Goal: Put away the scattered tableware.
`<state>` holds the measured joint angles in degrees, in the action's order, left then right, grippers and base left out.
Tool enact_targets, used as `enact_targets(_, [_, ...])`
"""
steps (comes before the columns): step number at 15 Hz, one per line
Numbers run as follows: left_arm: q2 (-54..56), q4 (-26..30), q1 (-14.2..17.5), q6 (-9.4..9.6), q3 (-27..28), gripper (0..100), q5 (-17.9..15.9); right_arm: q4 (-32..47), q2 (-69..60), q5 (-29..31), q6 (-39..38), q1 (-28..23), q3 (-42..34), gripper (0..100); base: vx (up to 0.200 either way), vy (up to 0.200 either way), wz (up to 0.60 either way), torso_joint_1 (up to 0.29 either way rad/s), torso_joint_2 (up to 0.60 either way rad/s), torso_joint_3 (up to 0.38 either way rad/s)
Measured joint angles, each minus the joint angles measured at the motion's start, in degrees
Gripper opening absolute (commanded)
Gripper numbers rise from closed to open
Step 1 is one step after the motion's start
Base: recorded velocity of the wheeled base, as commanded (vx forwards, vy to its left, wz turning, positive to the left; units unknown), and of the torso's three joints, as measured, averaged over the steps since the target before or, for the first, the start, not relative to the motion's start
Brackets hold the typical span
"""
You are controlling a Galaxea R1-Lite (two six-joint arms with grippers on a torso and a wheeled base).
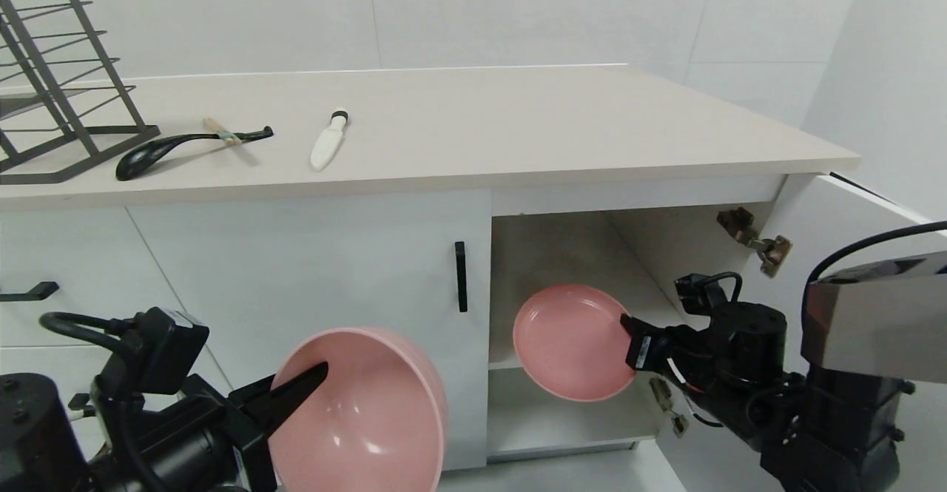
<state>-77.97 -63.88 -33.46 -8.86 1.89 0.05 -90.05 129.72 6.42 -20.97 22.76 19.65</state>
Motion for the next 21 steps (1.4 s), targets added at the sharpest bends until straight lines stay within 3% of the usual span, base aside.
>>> enact_targets(16, [-0.1,-0.5,-0.2,-0.35,0.0,0,0.1,0.1,19.4,-0.7,-0.3,-4.0,24.8,0,0.000,0.000,0.00,0.000,0.00,0.000])
enact_targets(21, [-0.2,-0.5,-0.1,-0.35,0.0,0,0.1,0.1,23.2,-3.4,-0.6,-4.4,28.9,0,0.000,0.000,0.00,0.000,0.00,0.000])
